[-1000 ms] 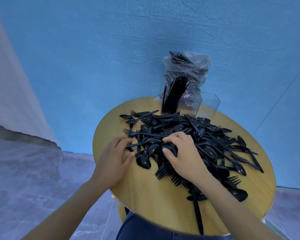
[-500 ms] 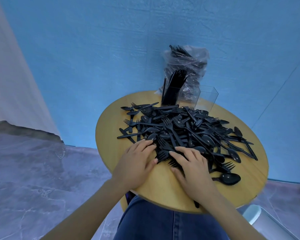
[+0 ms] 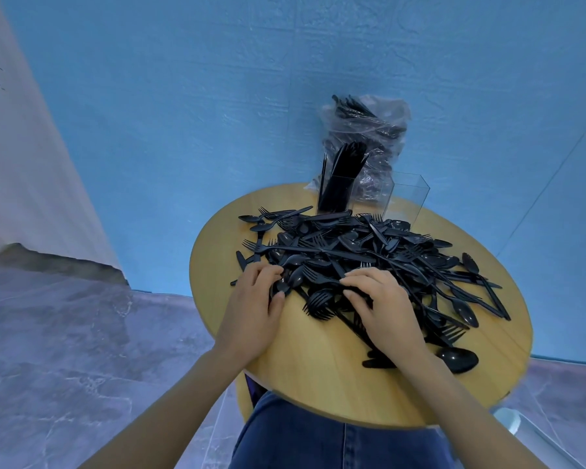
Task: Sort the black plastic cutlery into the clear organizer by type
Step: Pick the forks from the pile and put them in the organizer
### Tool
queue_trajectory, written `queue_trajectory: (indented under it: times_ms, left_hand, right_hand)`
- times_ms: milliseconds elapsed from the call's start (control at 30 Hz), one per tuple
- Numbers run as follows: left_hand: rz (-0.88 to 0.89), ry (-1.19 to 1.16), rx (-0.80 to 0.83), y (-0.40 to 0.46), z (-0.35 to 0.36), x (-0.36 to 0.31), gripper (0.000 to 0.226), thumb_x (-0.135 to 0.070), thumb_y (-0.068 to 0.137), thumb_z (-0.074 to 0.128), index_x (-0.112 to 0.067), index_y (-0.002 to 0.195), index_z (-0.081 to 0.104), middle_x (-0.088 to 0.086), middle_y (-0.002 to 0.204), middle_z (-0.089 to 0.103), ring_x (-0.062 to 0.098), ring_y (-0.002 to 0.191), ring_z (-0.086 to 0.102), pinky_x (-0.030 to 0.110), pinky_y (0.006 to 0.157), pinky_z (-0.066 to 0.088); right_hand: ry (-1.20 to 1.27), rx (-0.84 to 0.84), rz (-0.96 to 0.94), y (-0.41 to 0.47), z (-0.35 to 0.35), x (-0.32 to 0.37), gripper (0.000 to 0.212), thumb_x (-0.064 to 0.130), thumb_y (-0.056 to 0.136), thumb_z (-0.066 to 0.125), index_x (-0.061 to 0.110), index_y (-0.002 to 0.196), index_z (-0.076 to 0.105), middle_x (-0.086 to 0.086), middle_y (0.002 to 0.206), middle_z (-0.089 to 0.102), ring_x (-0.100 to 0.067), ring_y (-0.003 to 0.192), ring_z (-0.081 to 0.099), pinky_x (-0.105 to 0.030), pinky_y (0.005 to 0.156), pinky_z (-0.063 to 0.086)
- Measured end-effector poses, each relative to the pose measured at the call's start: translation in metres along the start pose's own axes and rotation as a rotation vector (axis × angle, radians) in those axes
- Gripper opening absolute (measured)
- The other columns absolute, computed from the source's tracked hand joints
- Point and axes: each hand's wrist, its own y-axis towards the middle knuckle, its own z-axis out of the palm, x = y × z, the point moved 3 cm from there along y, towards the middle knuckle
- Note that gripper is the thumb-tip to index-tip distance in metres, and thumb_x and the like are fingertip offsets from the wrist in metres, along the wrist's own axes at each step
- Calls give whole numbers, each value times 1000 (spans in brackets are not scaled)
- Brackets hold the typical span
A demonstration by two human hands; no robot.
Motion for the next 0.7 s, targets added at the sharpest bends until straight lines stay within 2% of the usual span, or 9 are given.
queue_trajectory:
  times_ms: [33,100,167,233,267,367,500,633,700]
  left_hand:
    - [26,28,2,3,0,-1,37,-26,95,49,-18,131,49,-4,135,42,6,119,39,30,103,37]
    - [75,115,61,9,5,-2,55,-50,94,32,-23,141,39,-4,145,36,12,132,32,39,111,29]
    - [115,199,160,14,14,-5,68,-63,88,11,-32,147,26,-8,153,23,13,141,19,39,117,15]
    - [147,274,249,15,23,-6,72,-68,85,1,-38,147,20,-12,156,17,11,144,9,37,118,5]
    - [161,312,273,15,26,-7,74,-69,83,-2,-39,147,21,-13,155,17,10,144,8,36,118,5]
    - [176,344,224,14,25,-6,73,-65,84,3,-34,142,36,-10,149,32,11,139,23,34,115,15]
    - [181,302,123,13,23,-6,63,-59,91,19,-21,129,52,2,133,45,20,124,42,37,105,32]
    - [203,246,31,10,21,-16,53,-52,93,28,-18,126,52,6,128,43,22,121,41,41,102,36]
    - [256,219,36,3,24,-31,50,-50,94,31,-19,128,50,5,131,43,20,124,38,40,105,31]
  right_hand:
    - [12,13,3,1,1,0,18,13,86,67,14,103,71,4,106,65,-15,103,55,-6,84,30]
    - [37,68,6,0,3,-1,21,18,85,69,16,106,70,6,109,64,-13,108,54,-11,89,31]
    - [72,121,-5,-2,5,-1,27,23,83,71,18,110,69,8,113,62,-10,112,52,-14,94,33]
    - [98,134,-19,-7,1,-1,32,28,82,71,21,113,68,11,117,60,-3,114,48,-6,95,28]
    - [102,115,-23,-10,-3,-2,32,30,82,70,22,113,68,13,117,60,0,113,46,-2,94,26]
    - [94,-6,-9,-26,-17,-8,30,33,82,69,20,109,69,15,112,59,1,108,45,1,94,26]
    - [37,-212,104,-53,-31,-20,19,29,86,67,17,100,71,11,102,60,-10,101,51,-4,91,29]
    - [-38,-342,225,-74,-41,-31,30,37,84,52,18,94,72,7,101,60,-17,100,49,-29,88,34]
    - [-68,-381,304,-82,-43,-34,25,33,82,58,18,96,72,0,106,60,-24,104,47,-35,88,32]
